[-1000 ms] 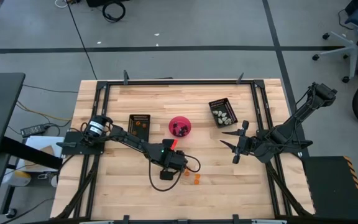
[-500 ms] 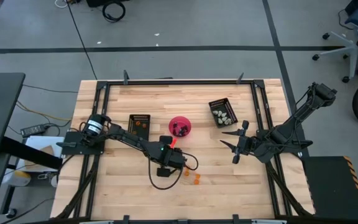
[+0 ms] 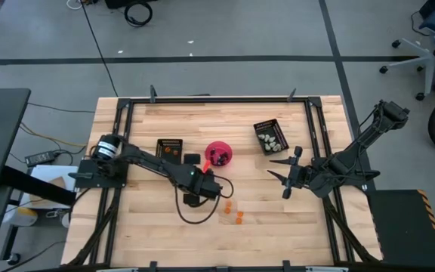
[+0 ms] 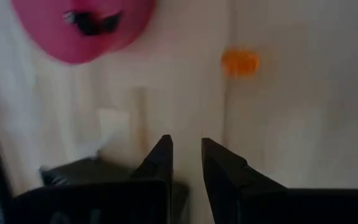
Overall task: Sort Halloween decoration
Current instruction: Put the orange pumpkin toy into the left black bin
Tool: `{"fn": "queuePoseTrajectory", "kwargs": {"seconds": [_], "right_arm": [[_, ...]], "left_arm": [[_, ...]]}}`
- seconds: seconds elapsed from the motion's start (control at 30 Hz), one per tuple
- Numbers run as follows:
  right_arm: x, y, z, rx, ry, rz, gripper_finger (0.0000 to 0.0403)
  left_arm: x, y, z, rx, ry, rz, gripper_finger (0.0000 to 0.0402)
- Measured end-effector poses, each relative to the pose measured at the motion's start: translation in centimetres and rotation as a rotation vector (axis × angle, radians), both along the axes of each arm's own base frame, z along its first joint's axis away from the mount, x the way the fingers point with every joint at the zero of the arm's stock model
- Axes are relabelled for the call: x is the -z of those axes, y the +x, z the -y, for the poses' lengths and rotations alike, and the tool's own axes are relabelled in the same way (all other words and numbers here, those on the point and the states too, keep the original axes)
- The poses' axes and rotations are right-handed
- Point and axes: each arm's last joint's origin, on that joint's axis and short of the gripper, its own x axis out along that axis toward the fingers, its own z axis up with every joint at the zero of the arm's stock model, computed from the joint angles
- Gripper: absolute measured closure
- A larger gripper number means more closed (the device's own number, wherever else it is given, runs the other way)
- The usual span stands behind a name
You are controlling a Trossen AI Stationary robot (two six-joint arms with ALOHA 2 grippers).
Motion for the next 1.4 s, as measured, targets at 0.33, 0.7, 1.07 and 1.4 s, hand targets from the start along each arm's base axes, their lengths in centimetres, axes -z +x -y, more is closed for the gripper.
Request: {"fn": "queuePoseTrajectory", "kwargs": {"seconds": [0.33,0.7,1.07,1.4], "right_arm": [[0.0,0.0,0.0,0.000,0.000,0.000,0.0236],[0.1,-0.2,-0.3,-0.019,-0.001,-0.004,0.0236],[0.0,-0.2,-0.3,-0.016,-0.001,0.002,0.0236],[-0.1,-0.2,-0.3,-0.014,-0.006,0.005,0.0236]], "left_arm": [[-2.0,0.9,-0.1,-0.036,-0.066,0.207,0.0347],[0.7,2.8,0.9,-0.021,-0.093,0.260,0.0347],[5.8,1.1,-0.7,-0.140,-0.163,0.365,0.0347],[6.6,0.7,-0.5,-0.196,-0.095,0.468,0.0320]]}}
